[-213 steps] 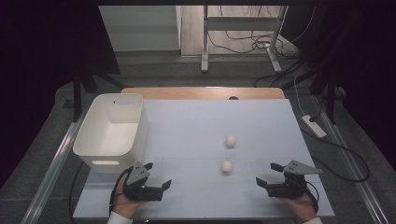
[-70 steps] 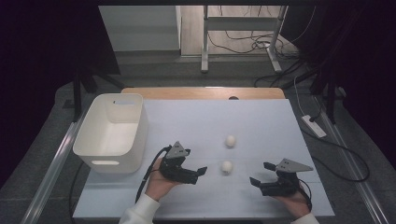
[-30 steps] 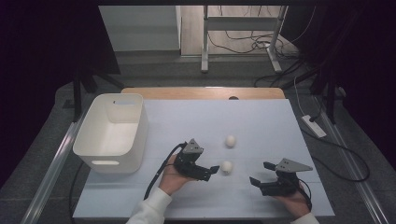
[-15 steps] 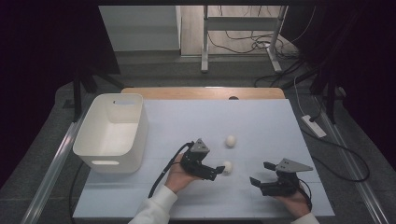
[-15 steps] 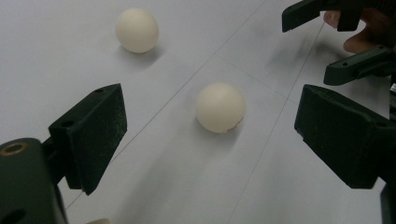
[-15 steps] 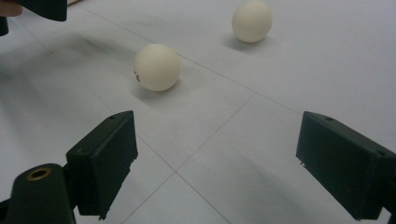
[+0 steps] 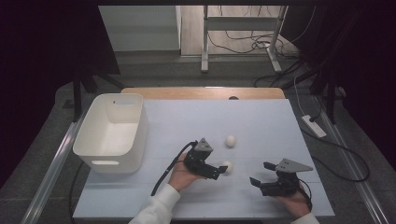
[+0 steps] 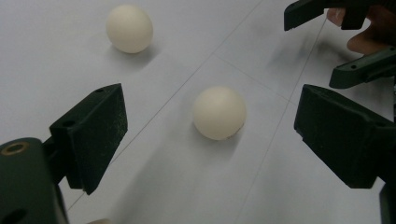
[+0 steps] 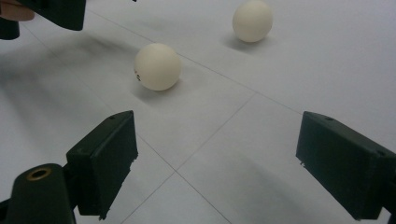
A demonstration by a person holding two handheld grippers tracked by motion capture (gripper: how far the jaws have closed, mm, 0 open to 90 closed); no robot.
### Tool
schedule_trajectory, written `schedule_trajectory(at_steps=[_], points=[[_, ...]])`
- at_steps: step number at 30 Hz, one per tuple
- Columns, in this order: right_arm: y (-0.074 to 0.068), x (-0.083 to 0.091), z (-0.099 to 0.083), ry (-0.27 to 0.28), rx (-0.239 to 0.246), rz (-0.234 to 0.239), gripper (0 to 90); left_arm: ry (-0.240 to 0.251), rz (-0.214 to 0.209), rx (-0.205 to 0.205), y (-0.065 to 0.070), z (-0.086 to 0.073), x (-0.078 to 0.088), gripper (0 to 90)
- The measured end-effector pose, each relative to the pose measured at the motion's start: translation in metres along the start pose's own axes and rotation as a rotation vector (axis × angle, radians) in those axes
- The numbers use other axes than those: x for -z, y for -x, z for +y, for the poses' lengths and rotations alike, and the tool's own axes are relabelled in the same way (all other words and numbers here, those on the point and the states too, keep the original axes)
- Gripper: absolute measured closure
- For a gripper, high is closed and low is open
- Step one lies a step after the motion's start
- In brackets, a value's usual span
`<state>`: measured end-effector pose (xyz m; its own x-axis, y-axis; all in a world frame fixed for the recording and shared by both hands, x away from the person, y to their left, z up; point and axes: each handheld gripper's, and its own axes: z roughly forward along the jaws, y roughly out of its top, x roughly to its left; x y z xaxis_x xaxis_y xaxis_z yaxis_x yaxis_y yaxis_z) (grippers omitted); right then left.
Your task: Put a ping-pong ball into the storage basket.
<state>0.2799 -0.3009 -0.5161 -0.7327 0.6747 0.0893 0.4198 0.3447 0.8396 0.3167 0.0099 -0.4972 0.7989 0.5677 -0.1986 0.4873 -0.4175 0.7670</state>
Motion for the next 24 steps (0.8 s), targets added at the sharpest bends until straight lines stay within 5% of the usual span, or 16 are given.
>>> schedule_trajectory(at_steps=[24], points=[[0.002, 0.002, 0.000, 0.005, 0.002, 0.003, 12.5, -0.094, -0.016, -0.019, 0.001, 0.005, -0.034, 10.4]])
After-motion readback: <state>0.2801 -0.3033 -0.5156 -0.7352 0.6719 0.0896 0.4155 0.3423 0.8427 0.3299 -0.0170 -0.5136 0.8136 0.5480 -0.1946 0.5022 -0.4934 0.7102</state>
